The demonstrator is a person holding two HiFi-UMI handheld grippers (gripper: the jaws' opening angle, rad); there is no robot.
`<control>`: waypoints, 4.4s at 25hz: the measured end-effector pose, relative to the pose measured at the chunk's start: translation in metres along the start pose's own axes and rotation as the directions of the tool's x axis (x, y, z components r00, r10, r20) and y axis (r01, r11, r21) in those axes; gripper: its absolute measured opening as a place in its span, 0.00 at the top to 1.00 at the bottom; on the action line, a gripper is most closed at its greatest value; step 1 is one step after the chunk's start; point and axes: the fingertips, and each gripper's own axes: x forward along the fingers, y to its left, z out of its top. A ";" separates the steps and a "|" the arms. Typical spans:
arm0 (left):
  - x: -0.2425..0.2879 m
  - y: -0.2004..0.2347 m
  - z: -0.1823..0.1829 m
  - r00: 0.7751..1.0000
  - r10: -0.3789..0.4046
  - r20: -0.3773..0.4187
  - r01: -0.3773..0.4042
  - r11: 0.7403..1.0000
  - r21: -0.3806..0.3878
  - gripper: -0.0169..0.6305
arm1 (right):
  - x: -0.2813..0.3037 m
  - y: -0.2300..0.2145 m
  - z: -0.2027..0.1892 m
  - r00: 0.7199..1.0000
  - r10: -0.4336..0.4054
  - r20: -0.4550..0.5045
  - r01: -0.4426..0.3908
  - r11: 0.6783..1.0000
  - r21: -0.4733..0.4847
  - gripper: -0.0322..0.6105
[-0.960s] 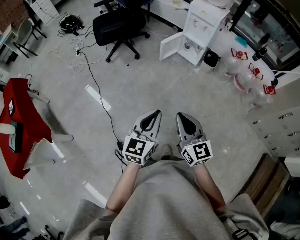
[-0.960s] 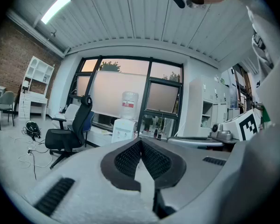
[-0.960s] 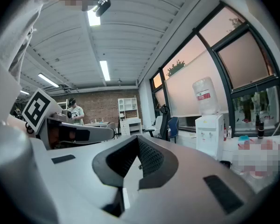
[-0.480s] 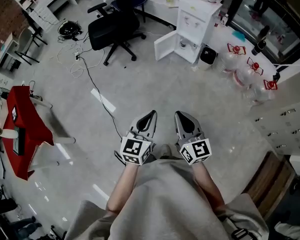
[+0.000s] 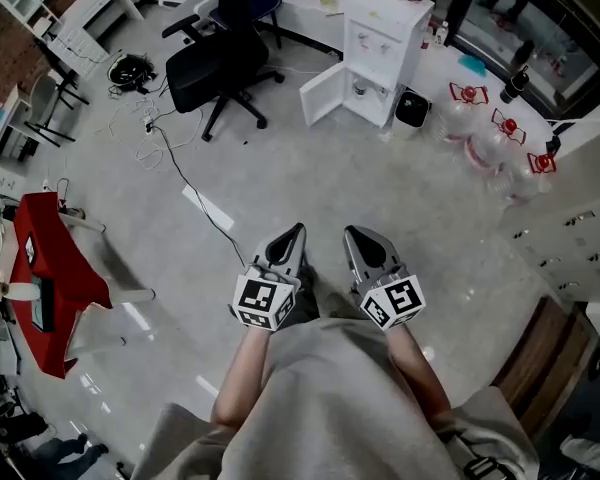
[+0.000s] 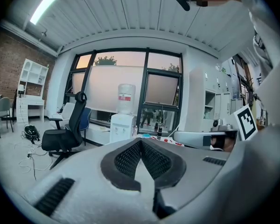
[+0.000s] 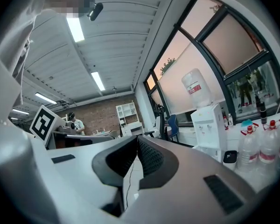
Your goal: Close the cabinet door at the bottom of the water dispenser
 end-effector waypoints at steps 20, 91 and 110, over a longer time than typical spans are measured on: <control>0.097 0.145 0.026 0.990 -0.139 -0.016 0.139 0.990 -0.028 0.96 | 0.167 -0.049 0.007 0.991 -0.130 -0.037 0.131 0.991 0.014 0.93; 0.559 0.447 -0.058 0.807 -0.483 -0.341 0.458 0.875 -0.157 0.96 | 0.557 -0.420 -0.053 0.854 -0.495 -0.164 0.520 0.826 0.218 0.93; 0.645 0.506 -0.204 0.826 -0.465 -0.320 0.427 0.885 -0.183 0.96 | 0.603 -0.481 -0.206 0.858 -0.410 -0.309 0.486 0.843 0.232 0.93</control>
